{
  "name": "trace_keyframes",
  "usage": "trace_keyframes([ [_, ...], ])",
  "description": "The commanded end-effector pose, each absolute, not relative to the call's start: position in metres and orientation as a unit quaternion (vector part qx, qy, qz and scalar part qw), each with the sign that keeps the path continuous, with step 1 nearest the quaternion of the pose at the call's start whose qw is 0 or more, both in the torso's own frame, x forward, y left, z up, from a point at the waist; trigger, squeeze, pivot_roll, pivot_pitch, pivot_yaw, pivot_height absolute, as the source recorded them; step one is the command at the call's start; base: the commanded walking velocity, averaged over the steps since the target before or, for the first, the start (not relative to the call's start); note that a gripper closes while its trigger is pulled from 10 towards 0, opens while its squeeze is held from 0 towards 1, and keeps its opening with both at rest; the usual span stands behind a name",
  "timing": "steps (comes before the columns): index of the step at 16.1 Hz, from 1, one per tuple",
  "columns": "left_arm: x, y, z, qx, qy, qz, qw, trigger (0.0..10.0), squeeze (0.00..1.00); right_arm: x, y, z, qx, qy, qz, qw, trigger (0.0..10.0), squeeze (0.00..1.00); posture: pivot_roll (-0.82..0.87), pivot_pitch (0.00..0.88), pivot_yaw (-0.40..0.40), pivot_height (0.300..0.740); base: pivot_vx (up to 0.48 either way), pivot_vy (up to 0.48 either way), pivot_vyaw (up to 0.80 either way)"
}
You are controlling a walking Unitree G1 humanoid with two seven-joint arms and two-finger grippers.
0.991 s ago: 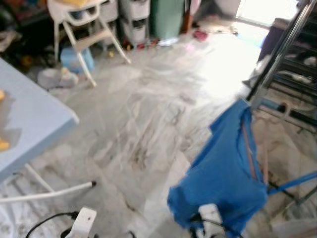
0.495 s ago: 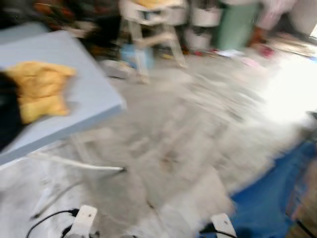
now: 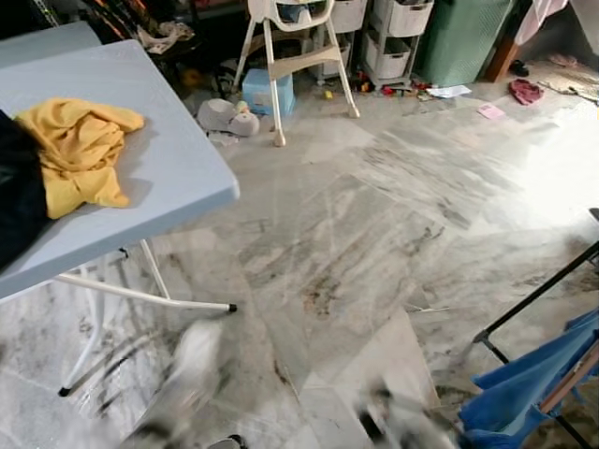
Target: Hang hanger
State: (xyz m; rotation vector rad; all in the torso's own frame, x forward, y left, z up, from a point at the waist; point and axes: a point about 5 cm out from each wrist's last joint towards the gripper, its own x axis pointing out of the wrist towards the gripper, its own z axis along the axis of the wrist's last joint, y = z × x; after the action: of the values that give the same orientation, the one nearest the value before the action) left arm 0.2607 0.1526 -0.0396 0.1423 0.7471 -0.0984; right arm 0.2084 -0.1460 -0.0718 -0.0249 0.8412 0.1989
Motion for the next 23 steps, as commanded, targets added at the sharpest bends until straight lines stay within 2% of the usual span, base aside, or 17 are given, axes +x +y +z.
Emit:
trace_keyframes([
  [1,0.246,0.16,-0.051,0.069,0.399,-0.033,0.914,10.0,0.0,0.194,-0.155,-0.08,-0.008,0.434,0.076,0.898,10.0,0.0,-0.09,0.128,-0.011,0.74,0.0,0.0,0.0],
  [3,0.244,0.16,-0.053,0.069,0.408,-0.035,0.91,10.0,0.0,0.196,-0.153,-0.079,-0.006,0.433,0.078,0.898,10.0,0.0,-0.09,0.127,-0.01,0.74,0.0,0.0,0.0],
  [7,0.229,0.165,-0.062,0.084,0.43,-0.036,0.898,10.0,0.0,0.193,-0.144,-0.081,-0.011,0.443,0.087,0.892,10.0,0.0,-0.09,0.125,-0.002,0.74,0.0,0.374,0.0],
  [13,0.217,0.17,-0.069,0.102,0.445,-0.043,0.889,10.0,0.0,0.198,-0.128,-0.079,-0.008,0.444,0.095,0.891,10.0,0.0,-0.08,0.124,0.003,0.74,0.0,0.374,0.63],
  [15,0.213,0.169,-0.072,0.106,0.449,-0.046,0.886,10.0,0.0,0.189,-0.126,-0.083,-0.007,0.449,0.095,0.888,10.0,0.0,-0.08,0.124,0.005,0.74,0.0,0.375,0.51],
  [19,0.208,0.173,-0.074,0.114,0.455,-0.046,0.882,10.0,0.0,0.157,-0.139,-0.096,-0.006,0.465,0.091,0.88,10.0,0.0,-0.08,0.124,0.01,0.74,0.0,0.377,0.51],
  [23,0.213,0.179,-0.071,0.122,0.456,-0.047,0.88,10.0,0.0,0.143,-0.143,-0.101,-0.006,0.469,0.091,0.879,10.0,0.0,-0.09,0.128,0.01,0.74,0.0,0.377,0.35],
])
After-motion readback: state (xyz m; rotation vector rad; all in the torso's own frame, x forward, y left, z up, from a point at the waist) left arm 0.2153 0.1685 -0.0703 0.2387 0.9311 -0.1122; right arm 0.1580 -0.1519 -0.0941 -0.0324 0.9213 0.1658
